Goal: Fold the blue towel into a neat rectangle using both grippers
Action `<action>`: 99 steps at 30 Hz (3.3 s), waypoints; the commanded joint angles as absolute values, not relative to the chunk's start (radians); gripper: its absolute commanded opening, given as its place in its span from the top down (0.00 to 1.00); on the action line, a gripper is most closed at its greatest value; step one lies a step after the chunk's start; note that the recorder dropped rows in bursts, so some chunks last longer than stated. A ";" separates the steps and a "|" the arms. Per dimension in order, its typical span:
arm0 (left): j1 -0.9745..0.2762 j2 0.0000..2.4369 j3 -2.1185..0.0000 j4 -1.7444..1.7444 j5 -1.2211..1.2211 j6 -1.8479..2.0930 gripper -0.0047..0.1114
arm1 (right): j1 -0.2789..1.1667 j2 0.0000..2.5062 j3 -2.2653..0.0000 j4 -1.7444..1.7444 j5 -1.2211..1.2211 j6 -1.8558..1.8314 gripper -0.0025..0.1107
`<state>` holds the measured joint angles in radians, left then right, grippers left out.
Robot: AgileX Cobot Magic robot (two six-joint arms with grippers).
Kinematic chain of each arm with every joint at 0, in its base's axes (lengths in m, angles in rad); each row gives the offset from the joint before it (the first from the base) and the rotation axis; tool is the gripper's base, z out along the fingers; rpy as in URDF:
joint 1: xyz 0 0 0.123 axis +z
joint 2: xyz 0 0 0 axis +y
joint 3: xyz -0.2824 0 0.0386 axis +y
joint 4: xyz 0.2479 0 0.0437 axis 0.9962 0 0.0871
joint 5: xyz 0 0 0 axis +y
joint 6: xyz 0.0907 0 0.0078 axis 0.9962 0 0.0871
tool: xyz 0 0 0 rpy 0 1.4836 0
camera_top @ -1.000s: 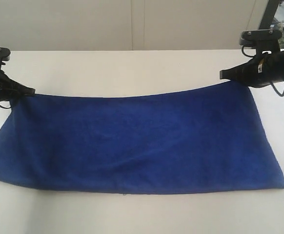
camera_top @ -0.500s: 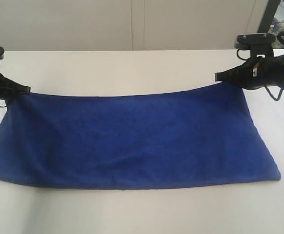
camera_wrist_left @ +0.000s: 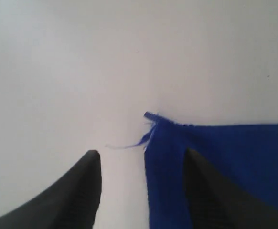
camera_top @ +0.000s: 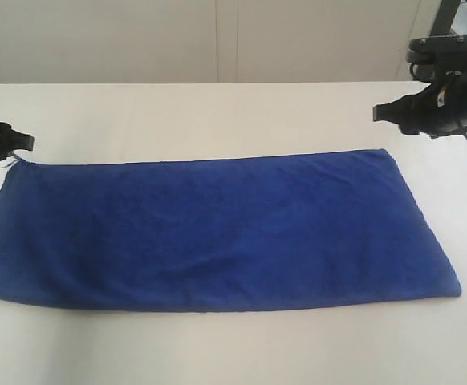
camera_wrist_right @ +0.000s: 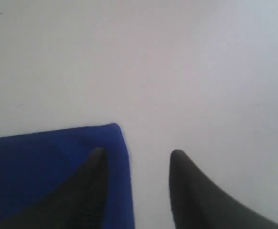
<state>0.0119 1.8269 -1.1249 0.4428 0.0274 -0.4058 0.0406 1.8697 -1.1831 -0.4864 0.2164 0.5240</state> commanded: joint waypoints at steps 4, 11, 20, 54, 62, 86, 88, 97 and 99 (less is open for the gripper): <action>0.015 1.687 -1.130 0.365 0.388 -0.415 0.77 | 0.054 1.756 -1.185 -0.427 0.535 0.511 0.97; 0.009 1.656 -1.130 0.226 0.563 -0.298 0.96 | 0.093 1.747 -1.185 -0.165 0.711 0.171 0.98; 0.006 1.628 -1.058 0.143 0.753 -0.183 0.96 | 0.109 1.747 -1.150 -0.013 0.757 0.077 0.98; 0.056 1.721 -0.839 0.013 0.449 -0.050 0.96 | 0.109 1.747 -1.021 0.016 0.638 0.072 0.98; 0.056 1.721 -0.872 -0.093 0.505 0.000 0.96 | 0.109 1.747 -1.021 0.016 0.631 0.072 0.98; 0.056 1.795 -0.915 -1.205 0.544 0.848 0.96 | 0.109 1.747 -1.021 0.016 0.627 0.072 0.98; 0.056 1.792 -0.917 -1.204 0.548 0.859 0.96 | 0.109 1.747 -1.021 0.016 0.627 0.072 0.98; 0.058 1.602 -0.932 -0.612 0.607 0.530 0.96 | 0.109 1.747 -1.021 0.016 0.631 0.072 0.98; 0.058 1.564 -0.930 -0.324 0.654 0.241 0.96 | 0.109 1.747 -1.021 0.016 0.626 0.072 0.98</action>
